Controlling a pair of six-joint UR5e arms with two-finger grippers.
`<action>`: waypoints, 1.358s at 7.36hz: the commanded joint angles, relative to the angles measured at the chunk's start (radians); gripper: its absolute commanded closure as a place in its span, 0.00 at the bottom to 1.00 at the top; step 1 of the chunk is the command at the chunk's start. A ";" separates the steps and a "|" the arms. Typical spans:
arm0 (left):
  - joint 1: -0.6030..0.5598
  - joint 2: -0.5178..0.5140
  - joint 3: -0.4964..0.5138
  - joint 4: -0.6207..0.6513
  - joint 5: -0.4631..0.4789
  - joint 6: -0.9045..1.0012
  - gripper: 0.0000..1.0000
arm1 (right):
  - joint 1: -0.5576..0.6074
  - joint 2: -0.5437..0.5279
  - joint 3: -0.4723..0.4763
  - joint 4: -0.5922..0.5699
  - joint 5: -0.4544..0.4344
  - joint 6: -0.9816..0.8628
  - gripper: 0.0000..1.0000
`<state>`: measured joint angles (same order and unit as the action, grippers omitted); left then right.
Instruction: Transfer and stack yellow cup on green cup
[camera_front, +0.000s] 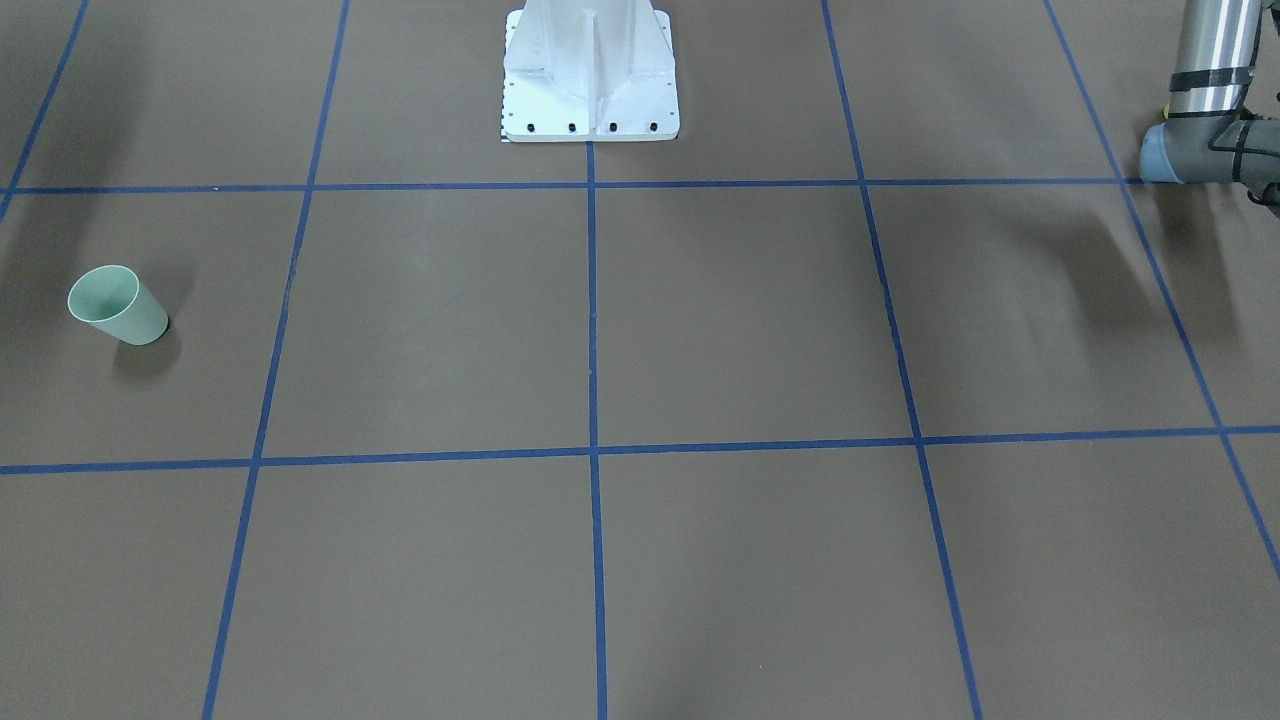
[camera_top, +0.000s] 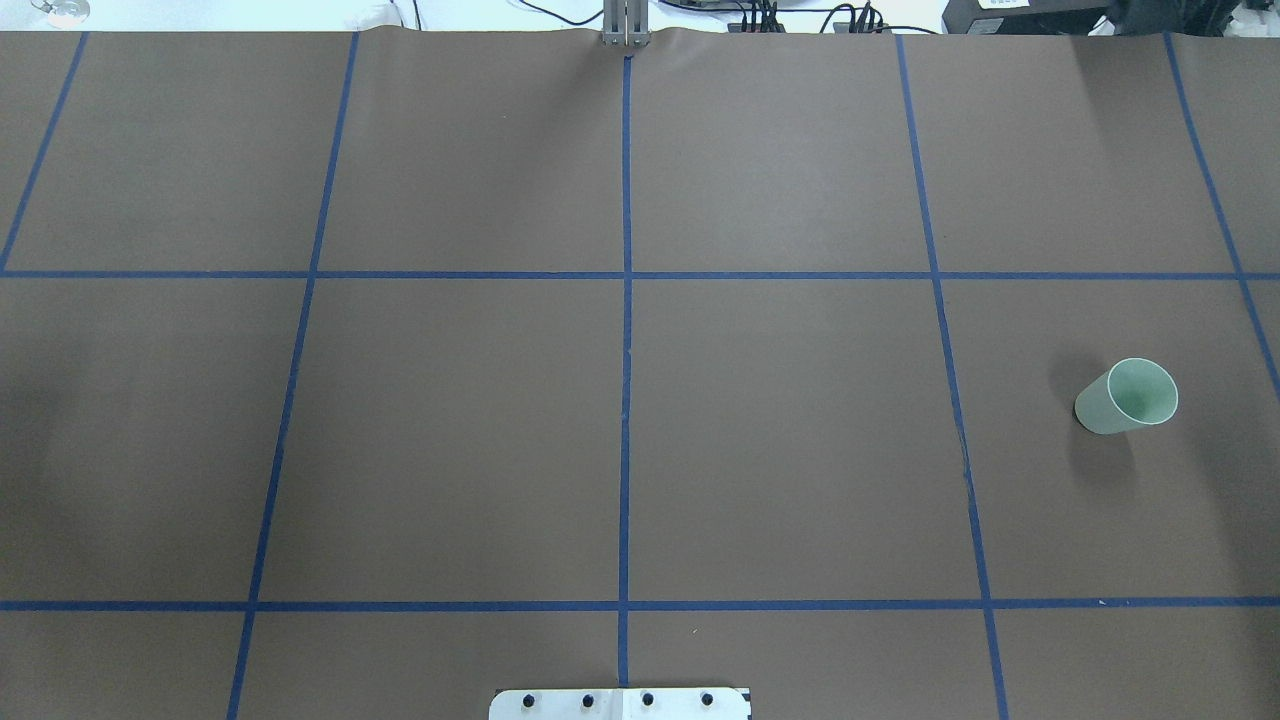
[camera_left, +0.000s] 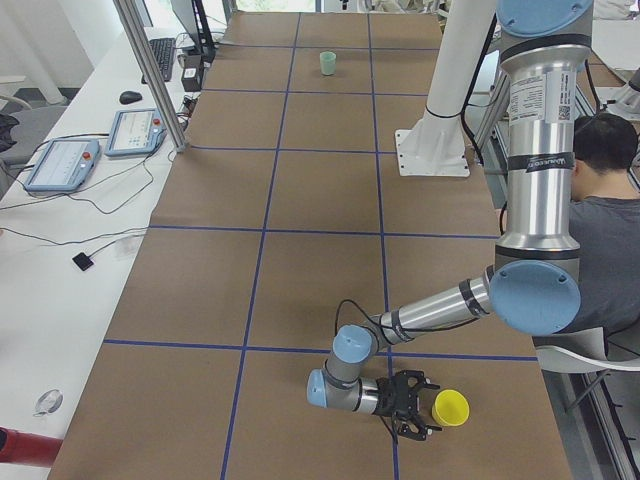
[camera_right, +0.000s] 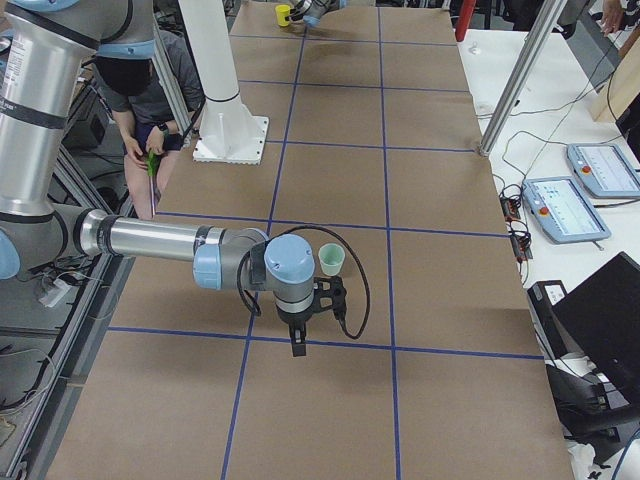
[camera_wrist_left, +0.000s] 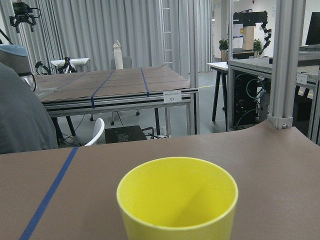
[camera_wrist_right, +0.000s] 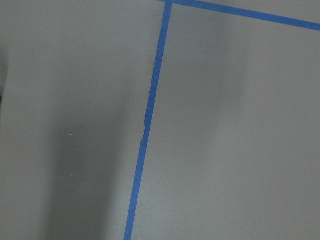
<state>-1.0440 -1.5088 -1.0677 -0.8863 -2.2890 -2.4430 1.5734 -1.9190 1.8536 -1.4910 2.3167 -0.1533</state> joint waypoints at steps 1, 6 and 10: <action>0.002 0.010 0.006 0.000 -0.030 -0.001 0.00 | 0.000 0.000 -0.001 0.000 0.001 0.000 0.00; 0.004 0.053 0.026 -0.028 -0.053 0.001 0.00 | 0.000 0.000 -0.001 -0.003 0.001 0.000 0.00; 0.006 0.061 0.031 -0.042 -0.072 -0.001 0.00 | 0.000 0.000 -0.004 -0.005 0.001 0.000 0.00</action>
<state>-1.0388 -1.4489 -1.0384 -0.9272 -2.3580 -2.4424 1.5731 -1.9190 1.8514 -1.4954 2.3185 -0.1534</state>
